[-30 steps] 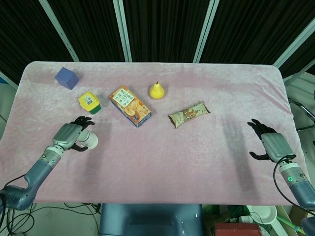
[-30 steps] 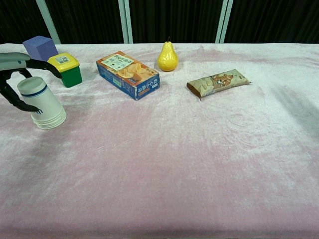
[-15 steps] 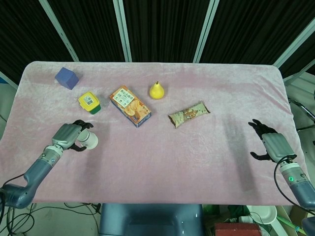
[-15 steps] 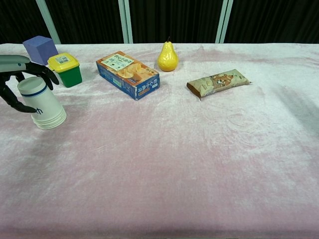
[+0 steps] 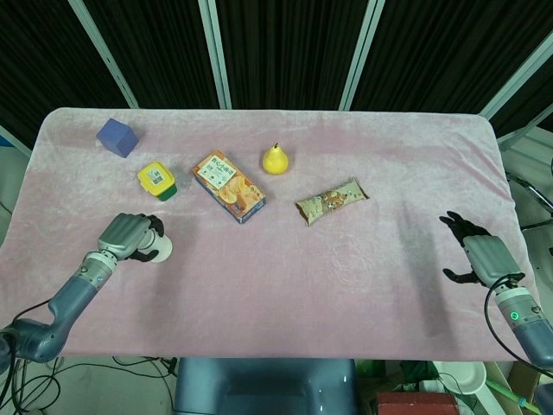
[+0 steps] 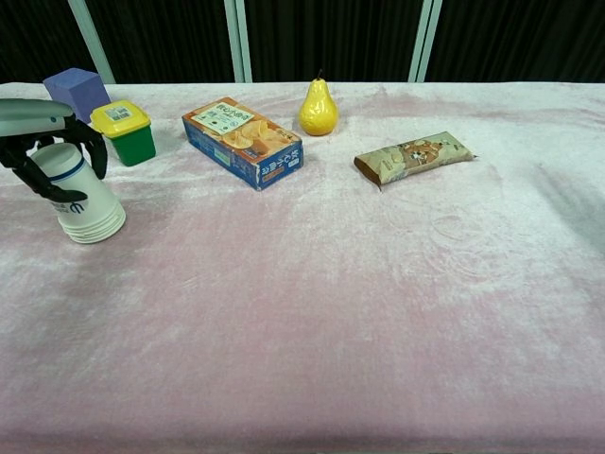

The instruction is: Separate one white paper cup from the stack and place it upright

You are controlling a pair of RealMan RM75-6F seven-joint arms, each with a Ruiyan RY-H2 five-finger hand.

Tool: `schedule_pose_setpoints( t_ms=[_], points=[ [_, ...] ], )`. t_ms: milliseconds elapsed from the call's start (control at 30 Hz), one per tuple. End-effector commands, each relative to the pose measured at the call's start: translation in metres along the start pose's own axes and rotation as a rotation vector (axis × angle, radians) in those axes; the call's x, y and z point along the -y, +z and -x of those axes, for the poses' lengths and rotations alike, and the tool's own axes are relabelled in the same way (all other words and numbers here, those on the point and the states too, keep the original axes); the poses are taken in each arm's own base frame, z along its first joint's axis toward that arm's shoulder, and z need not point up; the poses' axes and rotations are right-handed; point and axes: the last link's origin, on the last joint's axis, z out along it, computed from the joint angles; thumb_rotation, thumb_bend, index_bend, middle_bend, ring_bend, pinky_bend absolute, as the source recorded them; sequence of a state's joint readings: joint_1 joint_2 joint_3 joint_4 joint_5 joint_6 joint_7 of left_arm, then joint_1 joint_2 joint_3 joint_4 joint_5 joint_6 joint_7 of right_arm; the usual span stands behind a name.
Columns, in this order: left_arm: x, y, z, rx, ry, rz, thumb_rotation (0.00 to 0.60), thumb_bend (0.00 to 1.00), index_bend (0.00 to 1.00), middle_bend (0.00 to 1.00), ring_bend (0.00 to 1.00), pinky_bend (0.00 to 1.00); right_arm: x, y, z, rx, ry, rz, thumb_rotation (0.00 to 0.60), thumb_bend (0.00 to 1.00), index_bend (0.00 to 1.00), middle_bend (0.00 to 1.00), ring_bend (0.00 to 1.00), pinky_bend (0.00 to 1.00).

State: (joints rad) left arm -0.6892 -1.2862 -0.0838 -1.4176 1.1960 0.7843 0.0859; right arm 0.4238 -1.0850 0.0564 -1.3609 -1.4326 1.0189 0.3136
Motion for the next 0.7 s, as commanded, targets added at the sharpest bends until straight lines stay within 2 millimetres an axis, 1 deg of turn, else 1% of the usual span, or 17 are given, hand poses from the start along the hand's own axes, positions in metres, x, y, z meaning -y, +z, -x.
schedule_pose_setpoints(
  t_ms=[33, 100, 200, 267, 400, 433, 567, 600, 633, 667, 700],
  points=[
    [0.005, -0.006, -0.008, -0.021, -0.02, -0.02, 0.6, 0.46, 0.55, 0.58, 0.41, 0.6, -0.001, -0.001, -0.002, -0.005, 0.003, 0.004, 0.6, 0.16, 0.01, 0.0, 0.11, 0.18],
    [0.004, -0.009, -0.014, -0.042, -0.082, -0.024, 0.6, 0.46, 0.56, 0.58, 0.41, 0.61, -0.001, -0.001, -0.005, -0.013, 0.002, 0.001, 0.6, 0.16, 0.01, 0.0, 0.11, 0.18],
    [-0.006, -0.011, -0.02, -0.054, -0.249, -0.004, 0.6, 0.46, 0.57, 0.56, 0.41, 0.61, 0.002, 0.0, -0.01, -0.025, -0.004, -0.008, 0.6, 0.16, 0.01, 0.0, 0.11, 0.18],
    [-0.018, -0.014, -0.027, -0.049, -0.392, 0.035, 0.6, 0.46, 0.57, 0.56, 0.41, 0.61, 0.005, 0.003, -0.015, -0.037, -0.008, -0.017, 0.6, 0.16, 0.01, 0.0, 0.11, 0.18],
    [-0.04, -0.016, -0.038, -0.032, -0.587, 0.103, 0.6, 0.46, 0.58, 0.55, 0.41, 0.61, 0.012, 0.006, -0.024, -0.053, -0.017, -0.036, 0.6, 0.16, 0.01, 0.0, 0.11, 0.18],
    [-0.051, -0.017, -0.043, -0.03, -0.667, 0.138, 0.6, 0.46, 0.58, 0.55, 0.4, 0.61, 0.016, 0.007, -0.028, -0.059, -0.02, -0.046, 0.6, 0.16, 0.01, 0.0, 0.11, 0.18],
    [-0.081, -0.018, -0.06, -0.035, -0.989, 0.229, 0.6, 0.46, 0.59, 0.55, 0.4, 0.61, 0.027, 0.008, -0.039, -0.092, -0.01, -0.079, 0.6, 0.16, 0.02, 0.0, 0.12, 0.18],
    [-0.089, -0.017, -0.065, -0.029, -1.112, 0.253, 0.6, 0.46, 0.59, 0.55, 0.4, 0.61, 0.031, 0.008, -0.042, -0.109, 0.001, -0.091, 0.6, 0.16, 0.02, 0.0, 0.12, 0.18],
    [-0.095, -0.017, -0.069, -0.015, -1.188, 0.269, 0.6, 0.46, 0.59, 0.55, 0.4, 0.6, 0.033, 0.007, -0.044, -0.123, 0.011, -0.101, 0.6, 0.16, 0.02, 0.0, 0.12, 0.18],
    [-0.109, -0.015, -0.075, 0.013, -1.347, 0.305, 0.6, 0.46, 0.59, 0.55, 0.4, 0.6, 0.039, 0.005, -0.049, -0.155, 0.038, -0.127, 0.6, 0.16, 0.02, 0.0, 0.12, 0.18],
    [-0.111, -0.013, -0.077, 0.024, -1.382, 0.313, 0.6, 0.46, 0.59, 0.55, 0.4, 0.6, 0.04, 0.004, -0.05, -0.164, 0.048, -0.136, 0.6, 0.16, 0.02, 0.0, 0.12, 0.18]
  ],
)
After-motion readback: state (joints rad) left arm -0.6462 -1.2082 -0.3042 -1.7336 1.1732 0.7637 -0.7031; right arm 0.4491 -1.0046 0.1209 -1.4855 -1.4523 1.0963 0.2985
